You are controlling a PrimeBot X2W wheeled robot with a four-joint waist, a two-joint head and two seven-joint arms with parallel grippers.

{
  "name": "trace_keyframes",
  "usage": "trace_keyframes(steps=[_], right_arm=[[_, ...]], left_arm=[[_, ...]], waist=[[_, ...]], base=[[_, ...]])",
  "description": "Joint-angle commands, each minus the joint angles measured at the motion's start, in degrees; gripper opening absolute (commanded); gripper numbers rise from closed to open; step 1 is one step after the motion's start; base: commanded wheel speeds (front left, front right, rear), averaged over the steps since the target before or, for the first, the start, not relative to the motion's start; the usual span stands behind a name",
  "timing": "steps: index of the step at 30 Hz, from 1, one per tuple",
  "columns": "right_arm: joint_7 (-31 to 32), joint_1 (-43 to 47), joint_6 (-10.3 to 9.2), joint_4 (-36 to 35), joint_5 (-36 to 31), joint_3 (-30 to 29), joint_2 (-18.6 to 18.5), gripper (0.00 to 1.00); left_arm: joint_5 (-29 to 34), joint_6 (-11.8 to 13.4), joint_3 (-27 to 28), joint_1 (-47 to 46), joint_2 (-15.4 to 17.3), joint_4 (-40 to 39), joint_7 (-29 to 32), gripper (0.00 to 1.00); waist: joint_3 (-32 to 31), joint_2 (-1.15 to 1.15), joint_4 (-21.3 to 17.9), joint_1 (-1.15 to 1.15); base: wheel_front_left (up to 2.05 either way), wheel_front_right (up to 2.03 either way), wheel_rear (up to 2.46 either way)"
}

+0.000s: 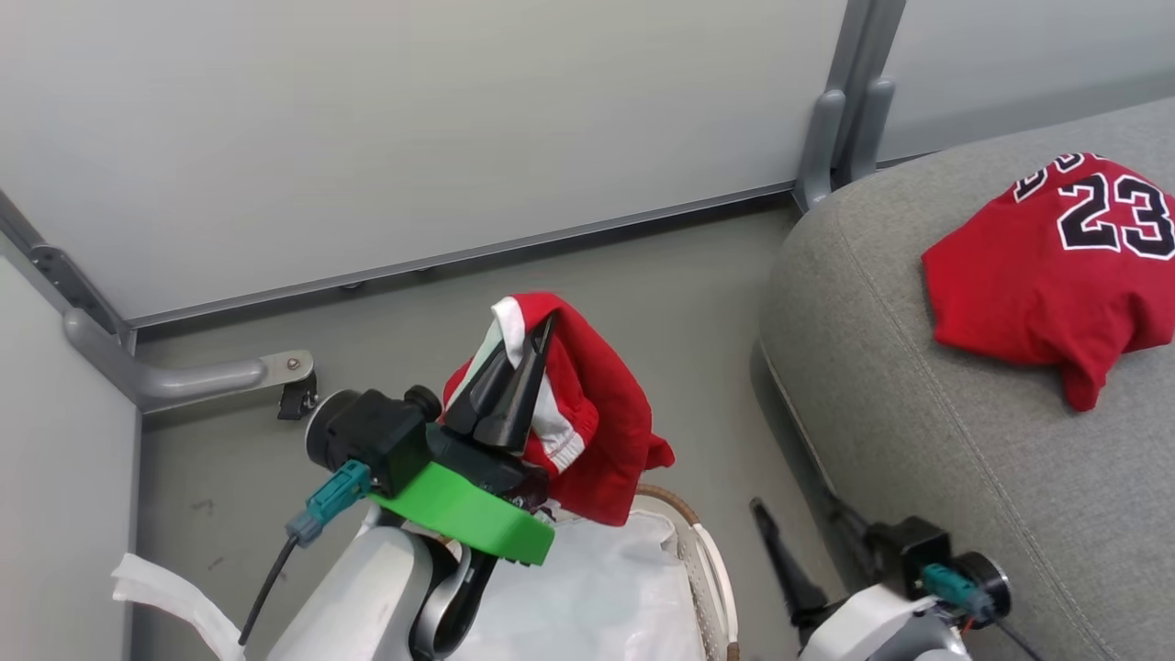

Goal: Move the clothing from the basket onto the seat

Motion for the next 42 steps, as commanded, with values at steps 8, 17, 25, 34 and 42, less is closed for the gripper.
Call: trace_keyframes(steps=[8,17,25,34,42], right_arm=[[-0.3,-6.6,-0.06,4.1,-0.2,9.9,-0.7,1.0],[-0.3,-16.4,-0.06,9.9,0.7,14.1,-0.2,1.0],[-0.3,-18.8,-0.06,12.0,4.4,16.6,0.2,0.0],[-0.3,-17.8,-0.06,11.2,6.1,17.6,0.2,0.0],[-0.3,-15.6,-0.07,6.9,6.9,15.7,0.2,0.0]], left_arm=[[0.2,-0.1,-1.9,-2.5,-0.9,-1.8,0.0,0.0],[-1.2,-0.1,-6.6,-5.2,-1.7,-1.4,0.0,0.0],[-2.3,-0.1,-8.4,-6.2,-2.5,-0.4,0.0,0.0],[-2.1,-0.1,-6.6,-4.6,-2.5,0.0,0.0,0.0],[0.8,-0.1,-2.7,-2.7,-2.2,0.9,0.0,1.0]], waist=[[1.1,0.0,2.9,0.0],[2.2,0.0,6.8,0.0],[2.9,0.0,8.6,0.0],[3.0,0.0,7.5,0.0],[3.8,0.0,1.8,0.0]], base=[[0.0,0.0,0.0],[0.0,0.0,0.0],[0.0,0.0,0.0],[0.0,0.0,0.0],[0.0,0.0,0.0]])
